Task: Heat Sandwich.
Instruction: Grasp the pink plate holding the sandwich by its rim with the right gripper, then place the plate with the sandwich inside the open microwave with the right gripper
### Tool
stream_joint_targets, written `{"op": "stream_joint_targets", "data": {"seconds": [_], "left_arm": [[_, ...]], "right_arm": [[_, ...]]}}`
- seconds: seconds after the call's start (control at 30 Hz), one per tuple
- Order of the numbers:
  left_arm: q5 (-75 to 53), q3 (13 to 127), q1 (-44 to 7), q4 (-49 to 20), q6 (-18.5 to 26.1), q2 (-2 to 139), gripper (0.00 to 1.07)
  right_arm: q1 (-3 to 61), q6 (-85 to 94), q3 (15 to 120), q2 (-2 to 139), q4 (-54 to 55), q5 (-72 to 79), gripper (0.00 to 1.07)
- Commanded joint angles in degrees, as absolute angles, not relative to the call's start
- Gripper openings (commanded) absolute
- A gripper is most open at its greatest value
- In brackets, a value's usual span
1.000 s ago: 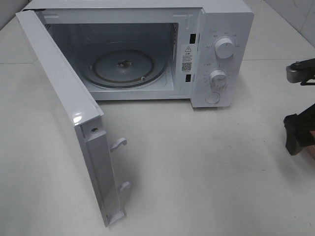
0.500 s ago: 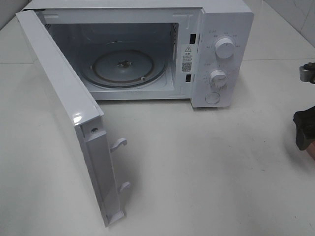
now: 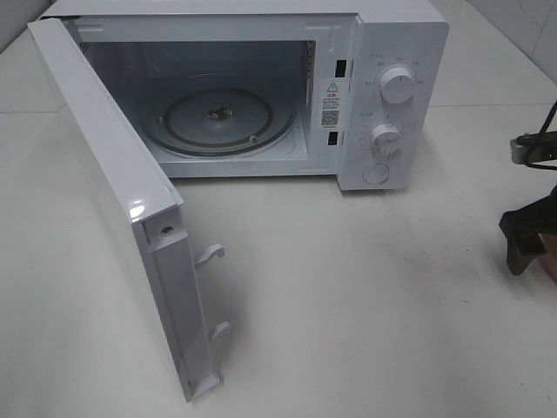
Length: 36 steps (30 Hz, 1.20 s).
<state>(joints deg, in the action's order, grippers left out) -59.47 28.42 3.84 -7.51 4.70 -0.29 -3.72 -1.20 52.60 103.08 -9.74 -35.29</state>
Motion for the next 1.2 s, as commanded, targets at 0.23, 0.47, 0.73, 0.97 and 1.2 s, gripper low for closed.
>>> {"op": "stream_joint_targets", "data": {"seconds": [0.23, 0.47, 0.73, 0.97, 1.2], "left_arm": [[-59.4, 28.4, 3.8, -7.7, 4.6, -1.7, 0.98], [-59.4, 28.4, 3.8, -7.7, 4.6, -1.7, 0.98], [-59.4, 28.4, 3.8, -7.7, 4.6, -1.7, 0.98], [-59.4, 28.4, 3.8, -7.7, 4.6, -1.7, 0.98], [-59.4, 28.4, 3.8, -7.7, 4.6, -1.7, 0.98]], "right_arm": [[-4.1, -1.9, 52.8, 107.9, -10.4, -31.9, 0.92], [-4.1, -2.0, 52.8, 108.5, -10.4, -31.9, 0.80], [-4.1, -7.9, 52.8, 108.5, -15.2, -32.1, 0.09], [-4.1, -8.7, 52.8, 108.5, -16.3, -32.3, 0.00], [-3.9, -9.1, 52.8, 107.0, -17.4, -33.4, 0.00]]}}
